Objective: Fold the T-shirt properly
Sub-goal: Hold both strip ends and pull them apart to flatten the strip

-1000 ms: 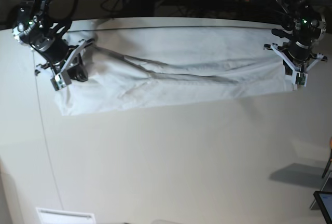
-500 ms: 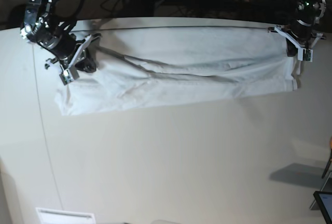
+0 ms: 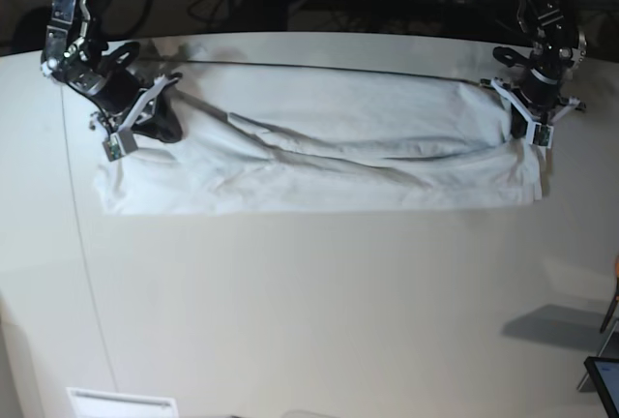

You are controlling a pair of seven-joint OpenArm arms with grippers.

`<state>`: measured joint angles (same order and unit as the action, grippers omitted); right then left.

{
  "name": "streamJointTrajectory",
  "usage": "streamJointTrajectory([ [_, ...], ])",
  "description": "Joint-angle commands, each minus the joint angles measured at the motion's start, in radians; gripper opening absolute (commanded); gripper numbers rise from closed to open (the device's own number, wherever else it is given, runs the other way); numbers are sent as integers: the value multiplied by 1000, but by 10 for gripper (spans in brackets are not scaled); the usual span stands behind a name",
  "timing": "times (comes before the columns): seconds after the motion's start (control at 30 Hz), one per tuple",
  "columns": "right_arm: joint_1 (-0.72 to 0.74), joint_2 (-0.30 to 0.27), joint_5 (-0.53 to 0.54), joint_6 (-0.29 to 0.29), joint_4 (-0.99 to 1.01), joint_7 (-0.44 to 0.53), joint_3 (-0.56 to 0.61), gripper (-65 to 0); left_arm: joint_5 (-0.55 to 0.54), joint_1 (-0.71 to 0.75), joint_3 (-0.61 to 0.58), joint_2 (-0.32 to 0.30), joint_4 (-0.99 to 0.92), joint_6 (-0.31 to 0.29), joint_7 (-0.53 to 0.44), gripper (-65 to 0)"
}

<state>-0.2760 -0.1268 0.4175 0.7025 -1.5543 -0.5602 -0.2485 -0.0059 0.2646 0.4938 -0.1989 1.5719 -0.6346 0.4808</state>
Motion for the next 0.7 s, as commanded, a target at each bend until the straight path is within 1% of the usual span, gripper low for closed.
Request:
streamJointTrajectory([
  [0.0, 2, -21, -44, -51, 16, -21, -4, -644, -6, -11, 4, -9, -3, -4, -3, -650],
  [0.1, 34, -30, -44, -62, 56, -1, -5, -646, 1, -52, 4, -9, -31, -4, -1, -650],
  [0.17, 54, -60, -44, -65, 84, 1, -4, -646, 47, -74, 4, -7, -46, -4, -1, -650],
  [0.23, 74, -66, -44, -65, 113, 2, -4, -646, 94, -87, 4, -7, -54, -4, -1, -650],
  [0.27, 87, -78, -44, -65, 127, 2, -4, -646, 109, -93, 4, -7, -60, -6, -3, -650],
  [0.33, 97, -89, -44, -65, 143, 2, -4, -646, 117, -107, 6, -15, -64, -9, -3, -650],
  [0.43, 114, -89, -44, -65, 154, 1, -4, -646, 117, -109, 6, -35, -60, -9, -3, -650],
  [0.57, 116, -90, -44, -65, 154, 1, -1, -646, 122, -130, 6, -40, -61, -9, -3, -650],
  [0.67, 116, -90, -44, -65, 156, 1, 1, -646, 122, -136, 6, -58, -63, -9, -3, -650],
])
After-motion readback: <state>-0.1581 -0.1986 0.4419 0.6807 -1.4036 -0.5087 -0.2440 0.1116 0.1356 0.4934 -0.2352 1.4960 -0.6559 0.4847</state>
